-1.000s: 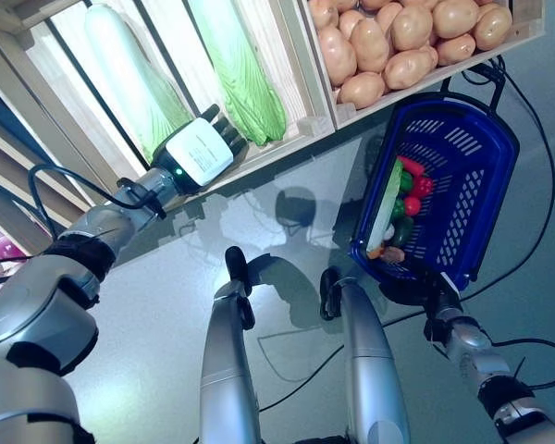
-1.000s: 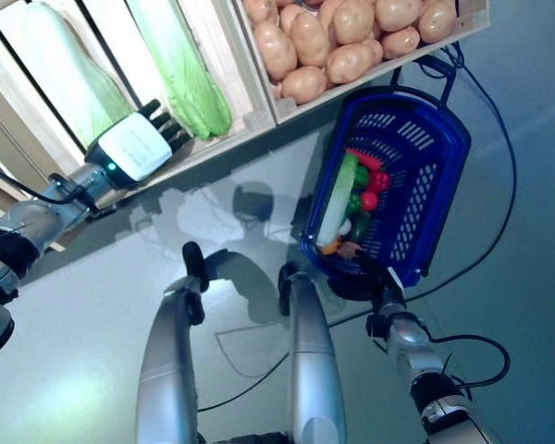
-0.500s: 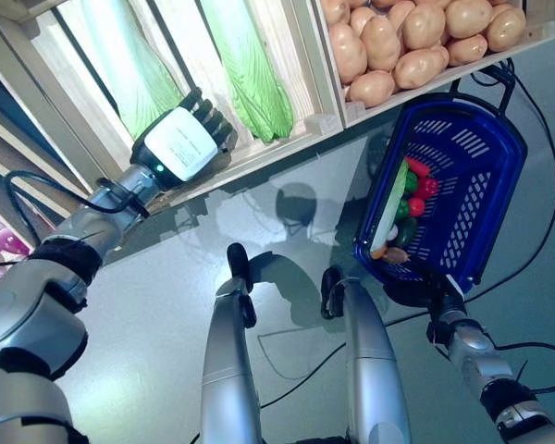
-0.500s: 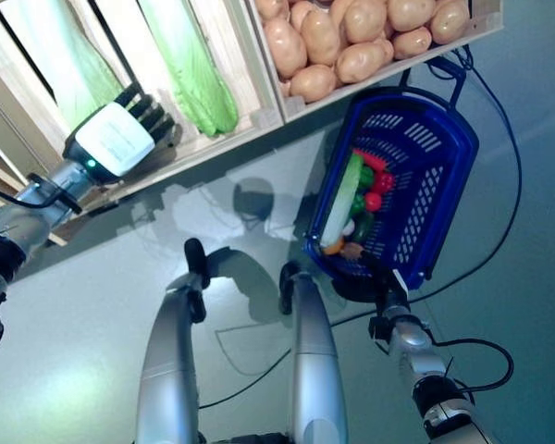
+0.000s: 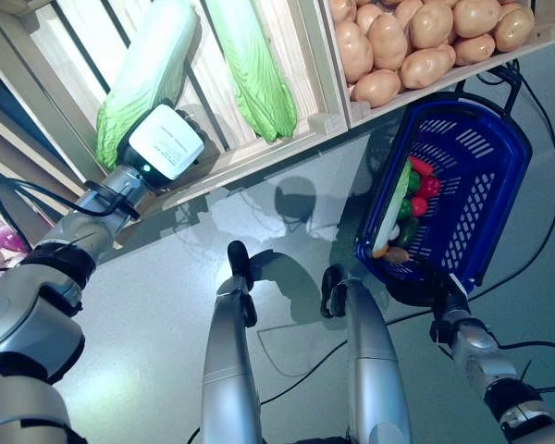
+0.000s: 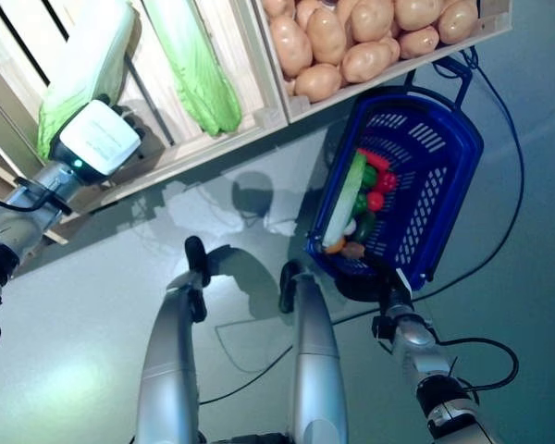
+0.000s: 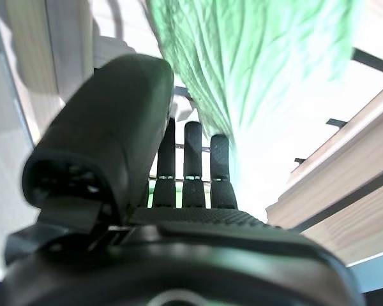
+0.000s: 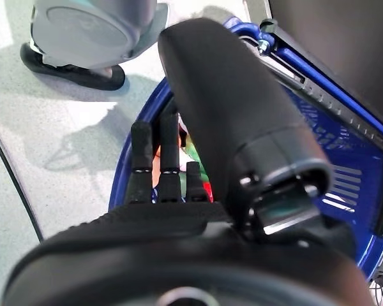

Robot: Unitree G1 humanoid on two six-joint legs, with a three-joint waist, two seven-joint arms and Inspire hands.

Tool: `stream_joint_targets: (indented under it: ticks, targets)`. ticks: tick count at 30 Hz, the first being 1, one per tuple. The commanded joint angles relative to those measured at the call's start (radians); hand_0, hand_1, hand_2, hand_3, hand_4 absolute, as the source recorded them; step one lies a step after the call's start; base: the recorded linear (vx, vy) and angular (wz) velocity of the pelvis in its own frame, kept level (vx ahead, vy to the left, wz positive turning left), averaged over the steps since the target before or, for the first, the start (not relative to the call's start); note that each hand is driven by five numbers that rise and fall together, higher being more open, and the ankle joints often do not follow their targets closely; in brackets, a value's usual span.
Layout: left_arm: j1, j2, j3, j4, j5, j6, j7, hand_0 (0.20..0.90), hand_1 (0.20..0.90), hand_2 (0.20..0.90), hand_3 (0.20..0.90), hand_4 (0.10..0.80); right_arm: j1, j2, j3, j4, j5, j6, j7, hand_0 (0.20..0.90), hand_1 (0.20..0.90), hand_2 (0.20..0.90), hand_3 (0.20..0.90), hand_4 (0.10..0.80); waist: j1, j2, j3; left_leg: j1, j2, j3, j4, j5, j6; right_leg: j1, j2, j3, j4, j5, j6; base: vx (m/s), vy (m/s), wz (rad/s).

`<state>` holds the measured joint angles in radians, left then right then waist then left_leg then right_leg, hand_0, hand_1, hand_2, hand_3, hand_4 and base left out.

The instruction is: Put vegetables into the basket

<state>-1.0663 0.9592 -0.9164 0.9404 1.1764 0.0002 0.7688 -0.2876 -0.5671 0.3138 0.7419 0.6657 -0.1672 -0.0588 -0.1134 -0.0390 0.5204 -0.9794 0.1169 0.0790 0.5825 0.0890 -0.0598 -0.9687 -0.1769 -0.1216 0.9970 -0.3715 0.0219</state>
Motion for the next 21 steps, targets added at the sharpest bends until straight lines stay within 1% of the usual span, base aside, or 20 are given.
stream_joint_targets:
  ticks: [1, 6, 8, 11, 15, 16, 21]
  targets:
    - [-0.064, 0.105, 0.109, -0.028, -0.025, 0.097, 0.054, 0.3, 0.3, 0.3, 0.3, 0.4, 0.049, -0.083, -0.073, -0.024, 0.037, -0.017, -0.053, 0.9, 0.9, 0.9, 0.9, 0.8, 0.002, 0.014, 0.0, 0.064, 0.007, 0.013, 0.173, -0.264, -0.004, 0.051, 0.001, 0.046, -0.19, 0.201, 0.041, 0.0, 0.0, 0.0]
    - [-0.065, 0.111, 0.115, -0.02, -0.03, 0.084, 0.087, 0.3, 0.3, 0.3, 0.3, 0.4, 0.044, -0.08, -0.071, -0.008, 0.038, -0.024, -0.042, 0.9, 0.9, 0.9, 0.9, 0.8, 0.005, 0.008, 0.0, 0.089, 0.012, 0.013, 0.151, -0.255, -0.007, 0.08, 0.003, 0.04, -0.214, 0.206, 0.042, 0.0, 0.0, 0.0]
    - [-0.059, 0.111, 0.12, -0.026, -0.033, 0.083, 0.092, 0.3, 0.3, 0.3, 0.3, 0.4, 0.046, -0.075, -0.066, -0.006, 0.038, -0.027, -0.044, 0.9, 0.9, 0.9, 0.9, 0.8, 0.006, 0.007, 0.0, 0.115, 0.012, 0.016, 0.126, -0.245, -0.01, 0.103, 0.007, 0.039, -0.237, 0.213, 0.045, 0.019, -0.01, 0.01]
    - [-0.05, 0.109, 0.139, -0.028, -0.06, 0.069, 0.134, 0.3, 0.3, 0.3, 0.3, 0.4, 0.043, -0.066, -0.061, -0.008, 0.023, -0.019, -0.042, 0.9, 0.9, 0.9, 0.9, 0.8, 0.006, 0.004, 0.0, 0.153, 0.009, 0.015, 0.072, -0.223, -0.018, 0.146, 0.011, 0.038, -0.293, 0.229, 0.05, 0.045, -0.02, 0.06]
    - [-0.059, 0.112, 0.149, -0.056, -0.148, 0.04, 0.235, 0.3, 0.3, 0.3, 0.3, 0.4, 0.039, -0.06, -0.048, -0.004, 0.028, -0.023, -0.05, 0.9, 0.9, 0.9, 0.9, 0.8, 0.009, 0.004, 0.0, 0.211, 0.006, 0.017, -0.001, -0.19, -0.023, 0.205, 0.019, 0.036, -0.368, 0.25, 0.054, 0.041, -0.011, 0.01]
    - [-0.055, 0.11, 0.163, -0.066, -0.158, 0.03, 0.269, 0.3, 0.3, 0.3, 0.3, 0.4, 0.044, -0.056, -0.05, -0.002, 0.026, -0.029, -0.048, 0.9, 0.9, 0.9, 0.9, 0.8, 0.011, 0.004, 0.0, 0.223, 0.005, 0.017, -0.018, -0.182, -0.023, 0.219, 0.019, 0.034, -0.384, 0.255, 0.055, 0.044, -0.021, -0.07]
    - [-0.062, 0.107, 0.216, -0.133, -0.2, -0.002, 0.36, 0.3, 0.3, 0.3, 0.3, 0.4, 0.046, -0.035, -0.05, 0.016, 0.034, -0.057, -0.053, 0.9, 0.9, 0.9, 0.9, 0.8, 0.025, 0.001, 0.0, 0.241, -0.005, 0.014, -0.04, -0.176, -0.017, 0.25, 0.019, 0.022, -0.416, 0.258, 0.049, 0.018, -0.055, 0.06]
